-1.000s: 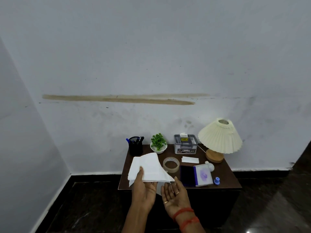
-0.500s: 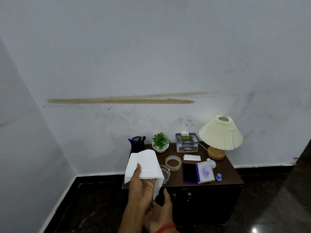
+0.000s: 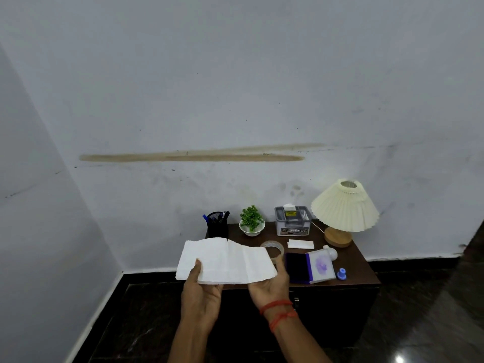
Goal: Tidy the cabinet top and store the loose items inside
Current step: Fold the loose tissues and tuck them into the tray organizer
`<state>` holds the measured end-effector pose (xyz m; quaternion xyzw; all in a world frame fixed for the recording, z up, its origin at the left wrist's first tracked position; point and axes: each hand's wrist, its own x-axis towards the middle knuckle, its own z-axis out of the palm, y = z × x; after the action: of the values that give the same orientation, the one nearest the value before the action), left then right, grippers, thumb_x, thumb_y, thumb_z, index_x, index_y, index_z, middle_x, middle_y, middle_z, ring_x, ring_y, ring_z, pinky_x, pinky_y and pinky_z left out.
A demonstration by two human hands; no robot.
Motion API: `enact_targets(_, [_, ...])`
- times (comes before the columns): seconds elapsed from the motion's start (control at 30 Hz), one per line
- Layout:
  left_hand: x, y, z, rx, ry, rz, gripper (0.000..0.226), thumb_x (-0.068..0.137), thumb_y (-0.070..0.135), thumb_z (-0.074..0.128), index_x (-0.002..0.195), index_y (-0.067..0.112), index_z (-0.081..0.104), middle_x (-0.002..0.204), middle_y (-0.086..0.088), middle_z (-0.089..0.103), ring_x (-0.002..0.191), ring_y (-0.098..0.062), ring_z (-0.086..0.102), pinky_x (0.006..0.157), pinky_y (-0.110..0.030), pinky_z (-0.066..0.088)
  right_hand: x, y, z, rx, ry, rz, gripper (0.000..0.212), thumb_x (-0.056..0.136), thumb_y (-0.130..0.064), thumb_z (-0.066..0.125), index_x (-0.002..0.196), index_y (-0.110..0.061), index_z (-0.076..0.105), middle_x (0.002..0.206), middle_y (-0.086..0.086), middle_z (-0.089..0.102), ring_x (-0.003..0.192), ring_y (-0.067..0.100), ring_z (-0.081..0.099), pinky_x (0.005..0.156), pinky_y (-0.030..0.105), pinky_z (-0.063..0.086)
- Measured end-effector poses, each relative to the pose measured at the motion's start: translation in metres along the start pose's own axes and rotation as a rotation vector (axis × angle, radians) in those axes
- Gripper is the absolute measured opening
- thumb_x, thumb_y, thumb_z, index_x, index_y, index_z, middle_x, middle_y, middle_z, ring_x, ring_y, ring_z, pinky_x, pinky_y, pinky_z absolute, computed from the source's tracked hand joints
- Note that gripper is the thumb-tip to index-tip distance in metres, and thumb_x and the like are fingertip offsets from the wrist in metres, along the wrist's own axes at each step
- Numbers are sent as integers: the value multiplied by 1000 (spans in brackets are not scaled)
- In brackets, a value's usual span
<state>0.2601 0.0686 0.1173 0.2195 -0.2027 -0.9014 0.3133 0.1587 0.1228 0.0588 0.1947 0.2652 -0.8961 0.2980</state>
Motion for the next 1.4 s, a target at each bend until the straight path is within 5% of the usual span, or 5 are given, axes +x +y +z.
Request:
enact_targets(0.2, [1, 0, -10, -18, 39, -31, 30, 96, 18, 50, 126, 14, 56, 98, -4, 76, 84, -17, 74, 62, -33, 61, -19, -54, -10, 178, -66, -36, 33, 98, -29, 43, 112, -5, 62, 92, 16, 75, 71, 30, 73, 68, 46, 58])
enact_targets(0.53, [9, -18, -16, -58, 23, -76, 35, 98, 19, 46, 131, 10, 52, 99, -8, 75, 86, -21, 74, 74, -41, 59, -27, -97, -23, 123, -71, -194, 34, 99, -25, 44, 124, -5, 56, 81, 10, 76, 70, 20, 74, 52, 30, 58])
enact_targets(1.0, [-10, -62, 2, 159, 82, -228, 46, 94, 36, 52, 127, 3, 56, 119, -20, 66, 110, -36, 62, 95, -51, 49, -54, -69, -20, -823, -12, -489, 42, 99, -21, 48, 138, -8, 46, 133, 3, 52, 120, 16, 48, 100, 24, 34])
enact_targets(1.17, [-21, -75, 12, 227, 48, -222, 27, 98, 27, 47, 106, 7, 64, 80, -11, 76, 83, -27, 67, 76, -40, 52, -66, -47, -22, -1058, -113, -462, 40, 97, -31, 50, 132, -11, 53, 126, -4, 57, 115, 13, 54, 102, 27, 41])
enact_targets(1.4, [-17, -85, 6, 113, -94, -301, 50, 93, 44, 43, 125, 10, 62, 130, -15, 59, 124, -27, 53, 108, -39, 35, -65, -33, -30, -1613, -329, -686, 83, 79, -84, 18, 148, -38, 25, 157, -14, 23, 146, 5, 16, 122, 34, 7])
